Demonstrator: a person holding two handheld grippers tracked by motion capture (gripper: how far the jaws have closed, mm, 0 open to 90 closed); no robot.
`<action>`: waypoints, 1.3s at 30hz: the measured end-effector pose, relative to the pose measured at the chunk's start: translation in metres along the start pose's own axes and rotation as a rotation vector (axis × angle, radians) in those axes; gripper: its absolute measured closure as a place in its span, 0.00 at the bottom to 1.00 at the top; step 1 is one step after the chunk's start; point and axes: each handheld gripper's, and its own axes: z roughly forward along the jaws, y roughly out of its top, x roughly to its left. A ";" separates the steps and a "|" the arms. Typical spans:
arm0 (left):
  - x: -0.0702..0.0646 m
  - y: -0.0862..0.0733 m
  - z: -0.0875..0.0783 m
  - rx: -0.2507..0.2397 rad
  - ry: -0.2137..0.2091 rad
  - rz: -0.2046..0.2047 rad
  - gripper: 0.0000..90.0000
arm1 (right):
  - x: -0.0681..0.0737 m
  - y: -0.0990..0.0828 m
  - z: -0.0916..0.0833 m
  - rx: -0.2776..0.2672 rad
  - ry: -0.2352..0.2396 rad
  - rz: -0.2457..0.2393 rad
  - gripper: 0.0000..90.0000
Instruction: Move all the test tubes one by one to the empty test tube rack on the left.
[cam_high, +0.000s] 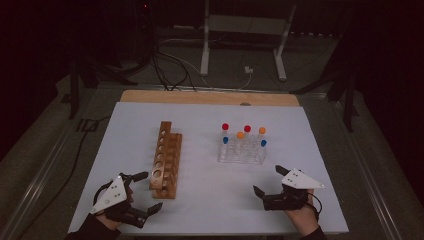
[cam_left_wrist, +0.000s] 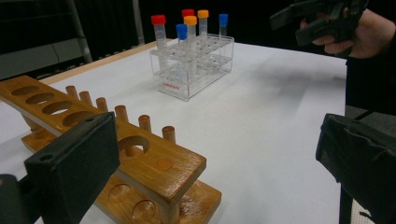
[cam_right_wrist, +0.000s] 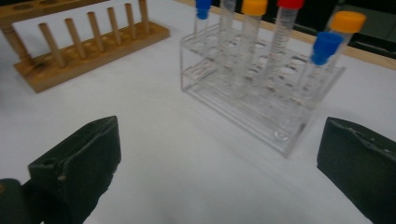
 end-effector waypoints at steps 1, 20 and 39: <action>0.000 0.000 0.000 -0.001 -0.002 -0.001 0.00 | -0.001 0.002 -0.001 0.000 -0.005 0.009 0.00; -0.001 0.000 -0.001 0.002 0.002 0.004 0.00 | -0.016 0.038 0.004 -0.035 -0.122 0.058 0.00; -0.001 0.000 -0.001 0.000 0.006 0.003 0.00 | -0.024 0.039 0.049 0.088 -0.266 0.109 0.16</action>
